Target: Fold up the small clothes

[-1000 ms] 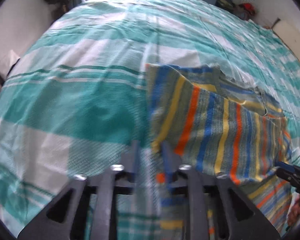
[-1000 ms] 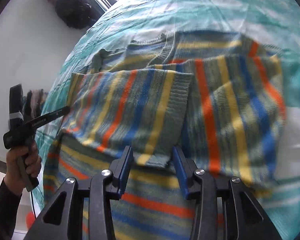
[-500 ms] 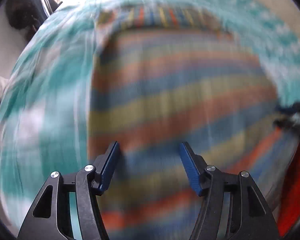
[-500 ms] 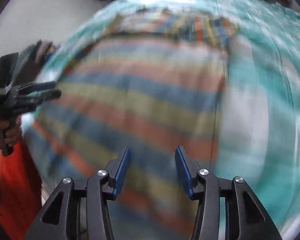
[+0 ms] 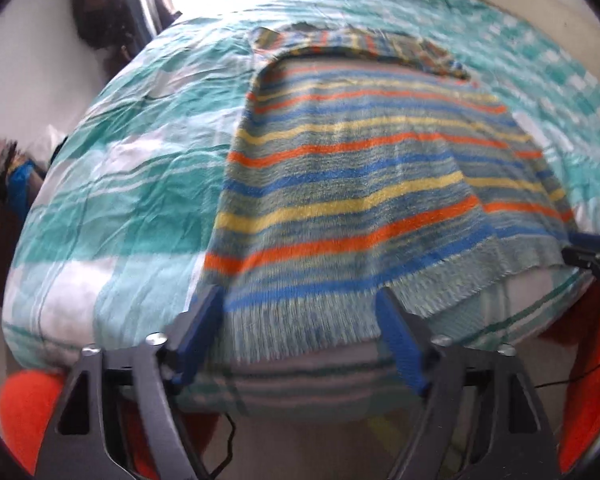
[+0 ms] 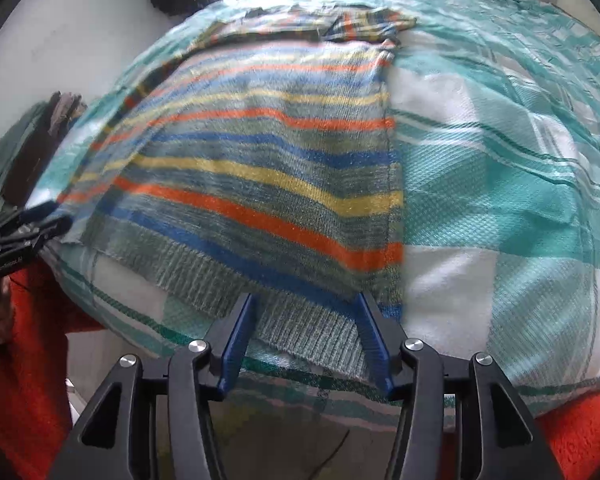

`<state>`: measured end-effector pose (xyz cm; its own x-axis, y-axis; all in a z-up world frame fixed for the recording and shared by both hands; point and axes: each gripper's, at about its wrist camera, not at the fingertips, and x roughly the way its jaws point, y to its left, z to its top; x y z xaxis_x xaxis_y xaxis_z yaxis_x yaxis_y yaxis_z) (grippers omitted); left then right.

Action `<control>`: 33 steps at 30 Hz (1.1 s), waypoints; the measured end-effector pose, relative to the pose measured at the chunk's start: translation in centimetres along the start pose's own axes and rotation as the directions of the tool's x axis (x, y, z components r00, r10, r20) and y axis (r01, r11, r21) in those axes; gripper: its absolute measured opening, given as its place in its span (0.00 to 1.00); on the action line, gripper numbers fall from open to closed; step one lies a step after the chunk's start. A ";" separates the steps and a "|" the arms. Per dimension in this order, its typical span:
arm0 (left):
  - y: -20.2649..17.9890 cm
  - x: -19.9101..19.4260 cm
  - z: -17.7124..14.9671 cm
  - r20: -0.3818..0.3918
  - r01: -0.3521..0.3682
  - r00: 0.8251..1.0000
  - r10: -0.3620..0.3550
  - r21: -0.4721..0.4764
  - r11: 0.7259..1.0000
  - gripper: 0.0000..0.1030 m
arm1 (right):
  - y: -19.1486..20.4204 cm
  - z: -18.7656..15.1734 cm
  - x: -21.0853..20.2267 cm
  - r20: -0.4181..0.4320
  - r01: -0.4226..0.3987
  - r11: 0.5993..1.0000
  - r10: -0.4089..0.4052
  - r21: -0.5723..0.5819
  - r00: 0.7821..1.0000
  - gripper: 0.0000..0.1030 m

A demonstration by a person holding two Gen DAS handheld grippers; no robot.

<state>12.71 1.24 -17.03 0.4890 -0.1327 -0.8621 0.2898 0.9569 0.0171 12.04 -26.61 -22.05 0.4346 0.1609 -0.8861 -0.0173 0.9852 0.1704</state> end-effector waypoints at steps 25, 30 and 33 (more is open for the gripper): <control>3.2 -2.1 -0.7 0.062 -0.032 0.997 0.042 -0.149 0.988 0.84 | -1.3 -1.3 -4.5 0.159 0.009 0.998 -0.020 0.069 0.987 0.51; 7.7 -1.7 0.4 0.067 0.027 0.998 -0.006 -0.314 0.949 0.85 | -4.4 -1.3 -5.7 0.209 -0.022 0.978 -0.023 0.207 0.978 0.56; 7.8 -1.5 4.2 0.092 0.025 0.996 -0.002 -0.251 0.968 0.83 | -4.7 -1.0 -5.8 0.216 -0.035 0.972 -0.016 0.230 0.976 0.56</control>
<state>17.74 7.84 -13.50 0.5618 -0.1581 -0.8120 0.0863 0.9874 -0.1325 8.69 -32.15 -18.18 0.6194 0.1287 -0.7745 0.1753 0.9389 0.2962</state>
